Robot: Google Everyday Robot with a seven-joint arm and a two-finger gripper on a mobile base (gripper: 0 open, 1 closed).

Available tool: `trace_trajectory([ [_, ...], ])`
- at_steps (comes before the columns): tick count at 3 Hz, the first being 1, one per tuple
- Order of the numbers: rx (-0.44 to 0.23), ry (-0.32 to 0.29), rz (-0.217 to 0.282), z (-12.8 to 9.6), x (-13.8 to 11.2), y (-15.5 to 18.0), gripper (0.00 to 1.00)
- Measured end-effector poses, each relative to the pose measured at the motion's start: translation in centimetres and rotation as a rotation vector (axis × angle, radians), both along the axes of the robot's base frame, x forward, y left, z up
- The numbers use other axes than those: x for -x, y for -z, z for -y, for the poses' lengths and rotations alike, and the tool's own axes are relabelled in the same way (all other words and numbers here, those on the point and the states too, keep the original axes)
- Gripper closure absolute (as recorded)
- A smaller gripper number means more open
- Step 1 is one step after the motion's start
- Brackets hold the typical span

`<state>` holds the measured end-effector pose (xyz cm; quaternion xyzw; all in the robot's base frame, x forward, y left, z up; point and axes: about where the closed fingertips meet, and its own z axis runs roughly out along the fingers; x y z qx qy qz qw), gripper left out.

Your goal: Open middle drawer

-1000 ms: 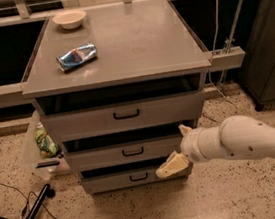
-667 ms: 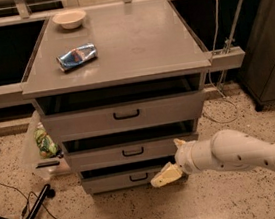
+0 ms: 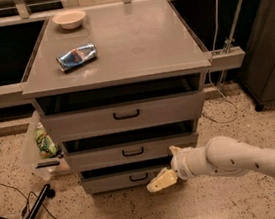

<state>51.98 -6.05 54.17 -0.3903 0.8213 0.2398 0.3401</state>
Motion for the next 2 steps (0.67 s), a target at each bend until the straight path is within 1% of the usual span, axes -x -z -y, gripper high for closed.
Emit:
trace_trajectory([
  [1,-0.012,-0.017,0.014,-0.6,-0.4,0.5,0.00],
  [2,-0.037,-0.060,0.065,-1.8,-1.7,1.6,0.00],
])
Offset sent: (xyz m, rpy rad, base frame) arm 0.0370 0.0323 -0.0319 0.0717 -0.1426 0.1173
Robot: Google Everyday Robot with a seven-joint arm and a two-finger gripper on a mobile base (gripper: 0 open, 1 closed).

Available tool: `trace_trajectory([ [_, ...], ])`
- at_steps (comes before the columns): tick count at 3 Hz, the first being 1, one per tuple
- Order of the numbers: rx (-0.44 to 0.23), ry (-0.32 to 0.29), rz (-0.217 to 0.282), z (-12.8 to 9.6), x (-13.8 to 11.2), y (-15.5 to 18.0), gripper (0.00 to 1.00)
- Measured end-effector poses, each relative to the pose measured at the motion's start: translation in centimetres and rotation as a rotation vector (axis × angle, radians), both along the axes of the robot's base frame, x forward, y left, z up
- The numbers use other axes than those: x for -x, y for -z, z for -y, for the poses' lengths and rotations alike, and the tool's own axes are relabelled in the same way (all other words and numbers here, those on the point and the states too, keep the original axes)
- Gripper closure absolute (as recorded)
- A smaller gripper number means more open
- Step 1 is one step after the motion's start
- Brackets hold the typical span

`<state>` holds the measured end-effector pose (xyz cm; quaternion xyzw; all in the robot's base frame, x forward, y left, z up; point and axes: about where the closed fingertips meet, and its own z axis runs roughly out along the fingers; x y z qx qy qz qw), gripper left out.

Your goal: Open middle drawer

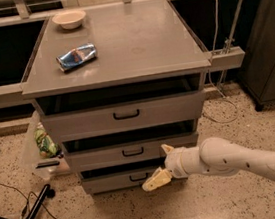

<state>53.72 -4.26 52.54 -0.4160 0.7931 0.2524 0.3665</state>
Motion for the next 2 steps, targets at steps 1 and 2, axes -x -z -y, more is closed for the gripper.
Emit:
trace_trajectory([
  [1,-0.026,-0.051,0.058,-1.2,-1.2,0.5,0.00],
  [2,-0.024,-0.083,0.122,-2.1,-2.4,0.5,0.00],
])
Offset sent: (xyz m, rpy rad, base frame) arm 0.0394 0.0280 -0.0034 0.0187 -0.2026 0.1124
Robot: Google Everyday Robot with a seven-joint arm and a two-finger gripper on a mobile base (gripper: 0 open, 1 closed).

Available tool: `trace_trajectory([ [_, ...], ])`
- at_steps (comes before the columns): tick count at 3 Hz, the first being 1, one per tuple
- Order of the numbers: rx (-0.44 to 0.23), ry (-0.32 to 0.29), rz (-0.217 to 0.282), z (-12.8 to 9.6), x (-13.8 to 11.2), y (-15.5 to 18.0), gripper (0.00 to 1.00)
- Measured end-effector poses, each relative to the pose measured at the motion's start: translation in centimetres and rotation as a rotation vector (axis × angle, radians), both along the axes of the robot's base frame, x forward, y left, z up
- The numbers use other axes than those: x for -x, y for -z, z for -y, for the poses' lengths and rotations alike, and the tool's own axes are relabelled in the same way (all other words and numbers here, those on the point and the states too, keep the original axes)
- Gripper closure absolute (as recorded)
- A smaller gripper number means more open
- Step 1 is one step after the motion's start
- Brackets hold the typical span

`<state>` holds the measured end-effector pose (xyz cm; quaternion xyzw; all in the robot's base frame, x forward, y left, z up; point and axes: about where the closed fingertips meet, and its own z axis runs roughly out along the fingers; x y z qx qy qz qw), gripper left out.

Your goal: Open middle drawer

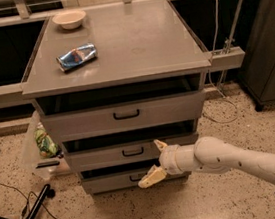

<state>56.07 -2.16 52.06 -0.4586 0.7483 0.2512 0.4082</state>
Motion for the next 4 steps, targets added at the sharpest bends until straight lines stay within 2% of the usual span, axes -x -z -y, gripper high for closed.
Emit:
trace_trajectory([
  [1,0.041,-0.012,0.051,-0.7,-1.4,0.8,0.00],
  [2,0.119,0.018,0.091,-0.6,-3.1,1.9,0.00],
  [3,0.176,0.022,0.115,-1.4,-5.0,2.7,0.00],
  [4,0.209,0.005,0.113,-2.6,-5.9,3.9,0.00],
])
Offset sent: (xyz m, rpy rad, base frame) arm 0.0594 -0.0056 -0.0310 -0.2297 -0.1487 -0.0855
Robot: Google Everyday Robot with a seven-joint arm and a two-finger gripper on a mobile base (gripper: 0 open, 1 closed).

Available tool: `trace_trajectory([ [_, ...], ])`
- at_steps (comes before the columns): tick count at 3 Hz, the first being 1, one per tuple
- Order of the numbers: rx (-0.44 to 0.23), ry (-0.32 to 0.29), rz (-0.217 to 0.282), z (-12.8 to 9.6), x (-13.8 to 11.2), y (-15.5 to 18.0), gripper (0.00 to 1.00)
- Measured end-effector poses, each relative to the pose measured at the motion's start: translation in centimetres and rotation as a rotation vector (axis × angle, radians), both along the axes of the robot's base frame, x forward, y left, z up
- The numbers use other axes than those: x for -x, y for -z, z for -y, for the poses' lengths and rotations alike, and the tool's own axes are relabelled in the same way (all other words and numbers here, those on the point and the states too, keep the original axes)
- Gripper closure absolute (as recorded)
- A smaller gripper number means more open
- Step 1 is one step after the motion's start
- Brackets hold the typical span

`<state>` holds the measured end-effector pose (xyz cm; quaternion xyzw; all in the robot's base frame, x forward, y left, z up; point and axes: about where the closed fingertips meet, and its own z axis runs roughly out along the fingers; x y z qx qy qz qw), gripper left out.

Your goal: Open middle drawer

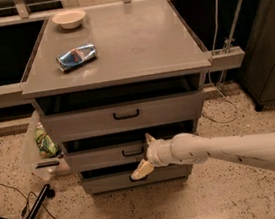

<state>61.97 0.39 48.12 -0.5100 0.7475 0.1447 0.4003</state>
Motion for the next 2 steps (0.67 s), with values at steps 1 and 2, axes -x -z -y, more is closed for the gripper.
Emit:
trace_trajectory([
  [1,0.028,-0.001,-0.016,-0.4,-0.6,1.3,0.00],
  [2,0.036,0.003,-0.038,-0.7,-1.1,2.4,0.00],
])
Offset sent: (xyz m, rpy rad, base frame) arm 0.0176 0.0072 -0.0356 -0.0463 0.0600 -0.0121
